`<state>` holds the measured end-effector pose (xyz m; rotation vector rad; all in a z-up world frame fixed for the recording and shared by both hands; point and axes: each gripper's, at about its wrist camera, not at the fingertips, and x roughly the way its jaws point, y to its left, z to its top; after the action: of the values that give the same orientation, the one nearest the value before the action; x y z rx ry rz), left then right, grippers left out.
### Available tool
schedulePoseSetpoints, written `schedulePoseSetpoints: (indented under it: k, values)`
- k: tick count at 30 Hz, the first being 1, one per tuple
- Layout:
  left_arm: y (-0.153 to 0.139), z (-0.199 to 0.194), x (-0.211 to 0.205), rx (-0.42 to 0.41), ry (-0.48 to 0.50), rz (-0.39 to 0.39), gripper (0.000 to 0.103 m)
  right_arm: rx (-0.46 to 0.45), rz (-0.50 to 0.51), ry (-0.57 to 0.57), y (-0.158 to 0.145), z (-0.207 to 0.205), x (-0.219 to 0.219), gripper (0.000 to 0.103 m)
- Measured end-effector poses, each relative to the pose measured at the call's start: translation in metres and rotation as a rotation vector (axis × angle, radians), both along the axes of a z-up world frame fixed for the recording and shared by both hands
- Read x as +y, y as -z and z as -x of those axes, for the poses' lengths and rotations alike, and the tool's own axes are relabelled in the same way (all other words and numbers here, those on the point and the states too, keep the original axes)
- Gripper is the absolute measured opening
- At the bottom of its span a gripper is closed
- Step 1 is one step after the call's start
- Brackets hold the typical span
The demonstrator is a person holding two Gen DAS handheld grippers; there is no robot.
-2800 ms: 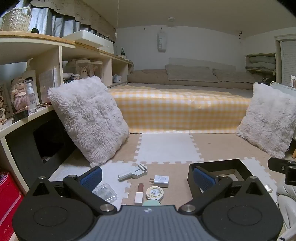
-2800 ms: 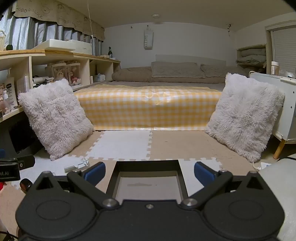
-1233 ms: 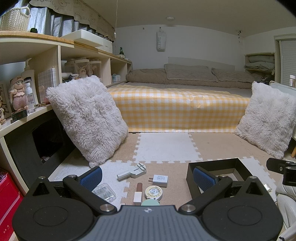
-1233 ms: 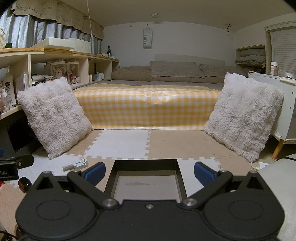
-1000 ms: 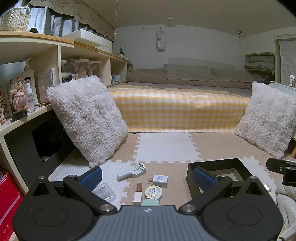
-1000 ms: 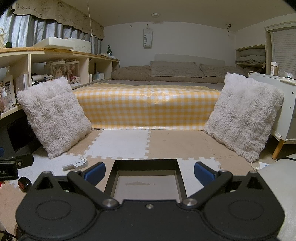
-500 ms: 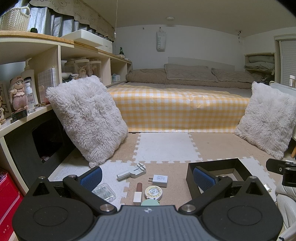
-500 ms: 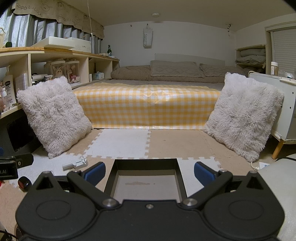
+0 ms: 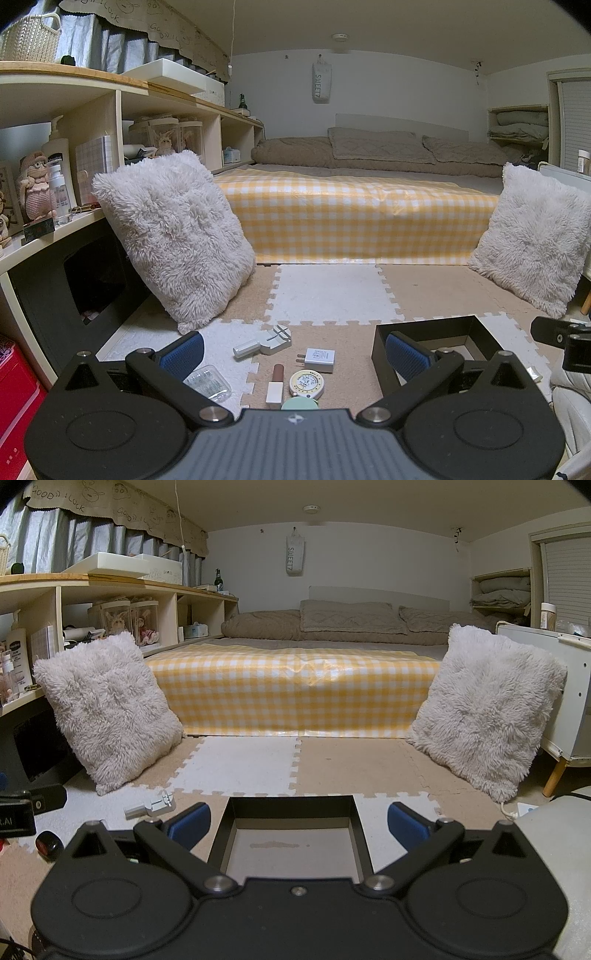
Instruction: Organize rigid objects
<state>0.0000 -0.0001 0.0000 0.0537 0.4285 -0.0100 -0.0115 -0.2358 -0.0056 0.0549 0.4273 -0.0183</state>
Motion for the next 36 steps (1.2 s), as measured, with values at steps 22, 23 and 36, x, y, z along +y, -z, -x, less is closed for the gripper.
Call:
schedulePoseSetpoints:
  k: [22, 23, 36]
  values:
    - [0.0, -0.0001, -0.0002, 0.0, -0.001, -0.001, 0.103, 0.001, 0.0, -0.001, 0.0001, -0.0014, -0.0003, 0.103]
    - [-0.0001, -0.0002, -0.0004, 0.0, 0.0, -0.003, 0.103, 0.001, -0.001, -0.002, 0.0, -0.0017, -0.0005, 0.103]
    - [-0.007, -0.0072, -0.0012, -0.004, 0.007, 0.005, 0.103, 0.0, -0.017, -0.01, -0.0051, -0.0082, -0.0013, 0.103]
